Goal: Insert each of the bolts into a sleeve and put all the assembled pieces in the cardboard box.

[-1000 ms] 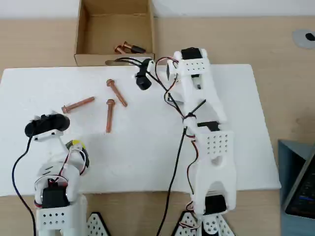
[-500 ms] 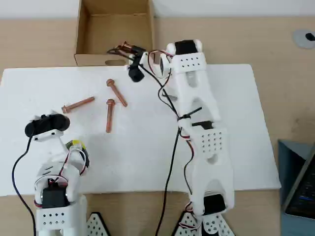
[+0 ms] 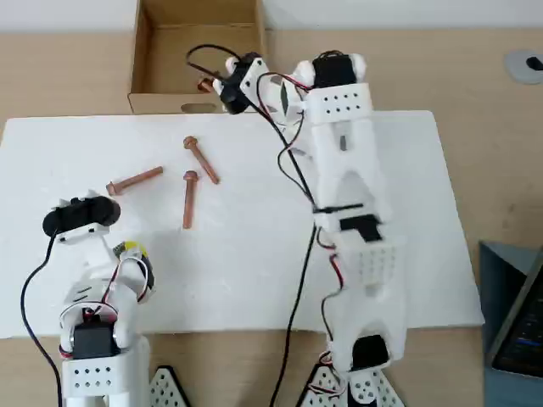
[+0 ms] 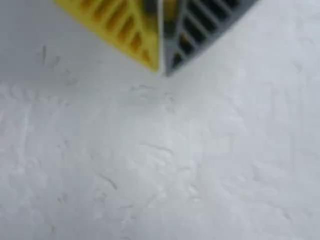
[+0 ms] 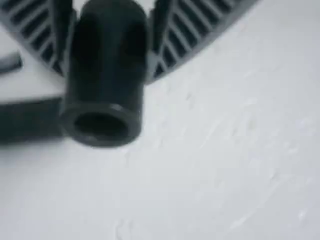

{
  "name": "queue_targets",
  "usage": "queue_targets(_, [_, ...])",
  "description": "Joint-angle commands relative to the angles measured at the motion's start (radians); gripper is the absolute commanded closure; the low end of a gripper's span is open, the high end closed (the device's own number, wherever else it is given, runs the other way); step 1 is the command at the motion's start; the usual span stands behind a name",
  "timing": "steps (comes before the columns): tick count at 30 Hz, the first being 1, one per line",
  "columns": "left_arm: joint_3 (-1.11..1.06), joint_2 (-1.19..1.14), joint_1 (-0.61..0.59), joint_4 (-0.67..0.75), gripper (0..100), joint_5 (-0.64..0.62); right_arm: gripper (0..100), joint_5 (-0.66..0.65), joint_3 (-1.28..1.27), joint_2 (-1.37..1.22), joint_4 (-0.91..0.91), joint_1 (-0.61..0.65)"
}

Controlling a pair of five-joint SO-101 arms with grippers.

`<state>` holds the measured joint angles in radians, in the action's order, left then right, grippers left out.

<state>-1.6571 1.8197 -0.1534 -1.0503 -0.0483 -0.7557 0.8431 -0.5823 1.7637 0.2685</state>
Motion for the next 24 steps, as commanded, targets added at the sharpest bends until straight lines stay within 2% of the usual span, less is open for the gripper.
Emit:
queue_targets(1, [0.005, 0.004, -0.002, 0.017, 100, -0.002, 98.7, 0.043, -0.119, 0.231, 0.025, -0.012])
queue_targets(13, [0.005, 0.004, -0.002, 0.017, 100, -0.002, 98.7, 0.311, -0.539, 0.739, 0.025, -0.064])
queue_targets(24, [0.19, -0.002, -0.002, 0.009, 99, -0.005, 98.7, 0.554, -0.995, 1.171, 0.015, -0.248])
